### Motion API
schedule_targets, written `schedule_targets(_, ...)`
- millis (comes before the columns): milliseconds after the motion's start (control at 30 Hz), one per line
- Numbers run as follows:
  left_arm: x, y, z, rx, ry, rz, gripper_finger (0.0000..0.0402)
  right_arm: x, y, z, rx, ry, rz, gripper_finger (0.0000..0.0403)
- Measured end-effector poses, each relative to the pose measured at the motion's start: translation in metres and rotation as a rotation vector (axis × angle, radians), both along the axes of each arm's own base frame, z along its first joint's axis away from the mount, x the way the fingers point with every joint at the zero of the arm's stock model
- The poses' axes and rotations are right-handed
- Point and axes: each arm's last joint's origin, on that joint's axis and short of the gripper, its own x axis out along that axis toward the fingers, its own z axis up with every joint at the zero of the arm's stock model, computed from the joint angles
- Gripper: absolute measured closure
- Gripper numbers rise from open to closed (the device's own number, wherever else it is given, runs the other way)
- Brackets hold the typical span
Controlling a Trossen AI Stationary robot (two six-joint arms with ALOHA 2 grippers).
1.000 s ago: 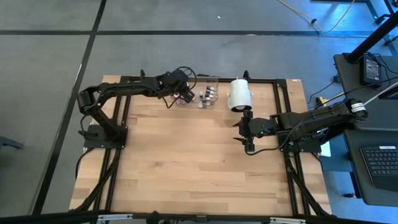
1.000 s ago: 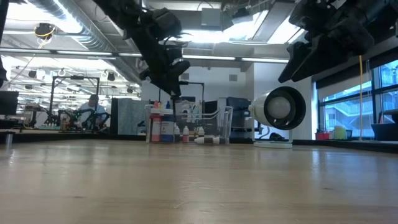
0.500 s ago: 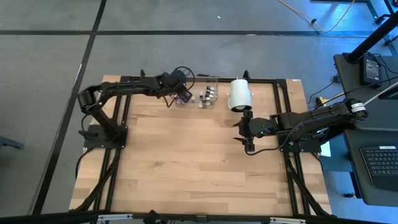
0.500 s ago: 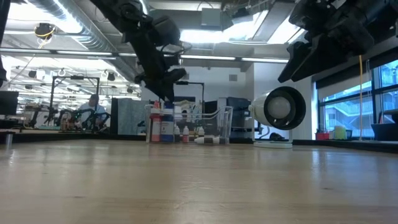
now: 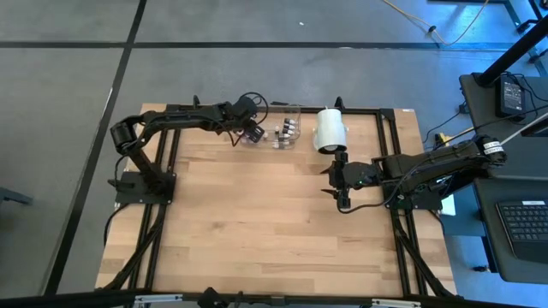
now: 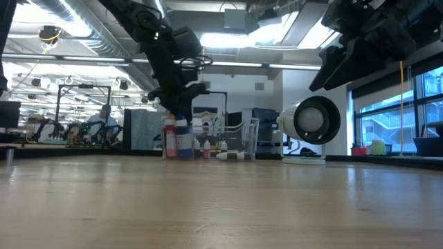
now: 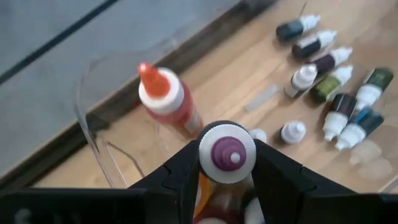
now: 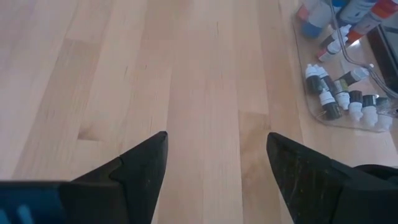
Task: Pick & Place food coloring
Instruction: Put the purple food coloring bottle into the transparent bin
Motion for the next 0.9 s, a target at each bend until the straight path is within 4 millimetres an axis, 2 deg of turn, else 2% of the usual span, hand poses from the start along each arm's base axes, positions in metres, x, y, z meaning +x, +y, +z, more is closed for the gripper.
schedule_targets(900, -0.0022, 0.0027, -0.0033, -0.019, 0.011, 0.010, 0.0268, 0.0000, 0.0000, 0.0000, 0.001, -0.001, 0.000, 0.0127)
